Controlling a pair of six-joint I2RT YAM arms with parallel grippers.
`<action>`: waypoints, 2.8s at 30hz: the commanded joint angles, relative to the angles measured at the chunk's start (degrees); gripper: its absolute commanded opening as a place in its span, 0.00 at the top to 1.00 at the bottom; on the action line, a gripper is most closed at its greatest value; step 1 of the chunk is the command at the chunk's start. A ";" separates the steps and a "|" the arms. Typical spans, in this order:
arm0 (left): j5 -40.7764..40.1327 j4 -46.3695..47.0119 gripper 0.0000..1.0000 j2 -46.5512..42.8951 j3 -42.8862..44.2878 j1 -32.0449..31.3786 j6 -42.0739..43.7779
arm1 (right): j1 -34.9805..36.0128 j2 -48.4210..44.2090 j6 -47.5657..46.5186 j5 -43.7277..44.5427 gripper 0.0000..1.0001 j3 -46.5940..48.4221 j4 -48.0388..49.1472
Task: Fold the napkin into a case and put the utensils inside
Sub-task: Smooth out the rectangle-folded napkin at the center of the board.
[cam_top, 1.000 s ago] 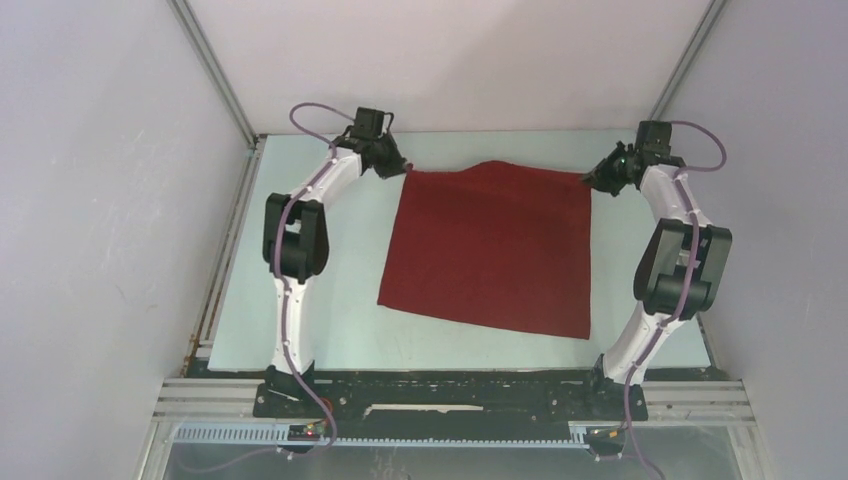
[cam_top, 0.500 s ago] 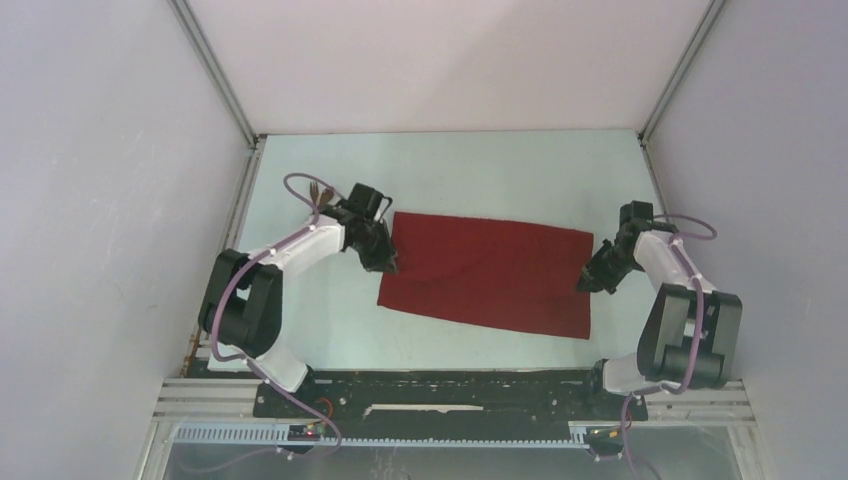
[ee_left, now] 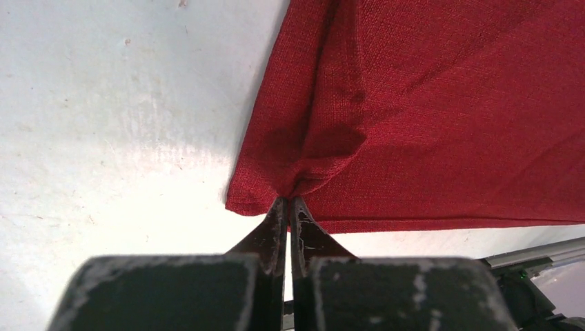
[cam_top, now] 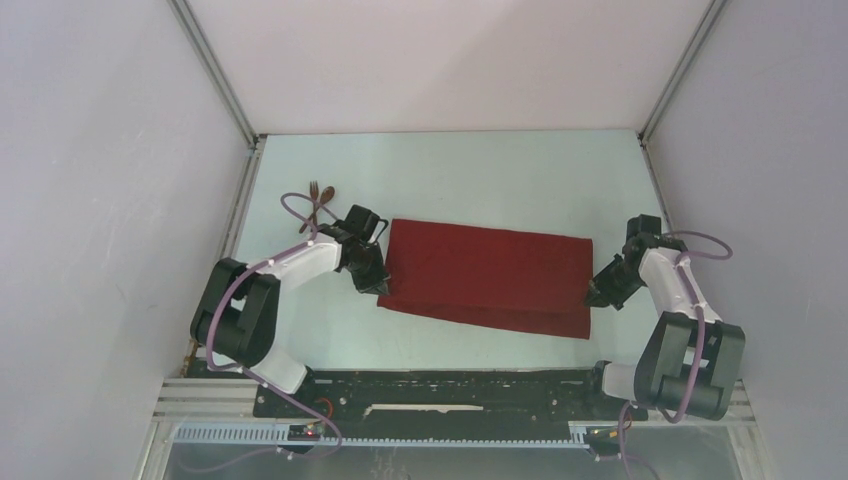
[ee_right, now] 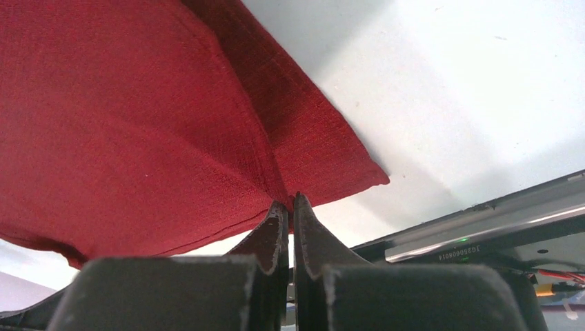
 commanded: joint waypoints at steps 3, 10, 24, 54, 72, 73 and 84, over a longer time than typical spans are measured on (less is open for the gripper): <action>-1.33 1.33 1.00 -0.21 -0.32 0.12 0.25 | -0.77 1.88 3.33 4.05 1.00 -1.37 -1.70; -2.44 0.89 1.00 0.41 0.22 0.12 0.51 | -0.94 1.51 6.74 6.03 1.00 -4.12 -1.75; -3.21 0.93 1.00 1.61 -0.96 0.11 0.95 | -0.86 0.42 11.46 11.23 1.00 -6.87 -4.23; -4.57 1.45 1.00 3.76 -2.21 0.15 1.48 | 0.05 3.62 15.50 14.64 1.00 -9.22 -2.95; -5.07 -0.78 1.00 -2.60 -3.91 0.11 0.88 | -0.24 3.39 15.47 13.81 1.00 -9.18 -1.47; -4.88 -0.34 1.00 -2.29 -4.29 0.10 0.79 | -0.24 3.47 15.47 13.84 1.00 -9.17 -1.49; -5.57 -0.25 0.81 -2.95 -3.50 0.21 0.78 | 0.00 0.09 15.18 12.61 0.74 -8.77 -3.74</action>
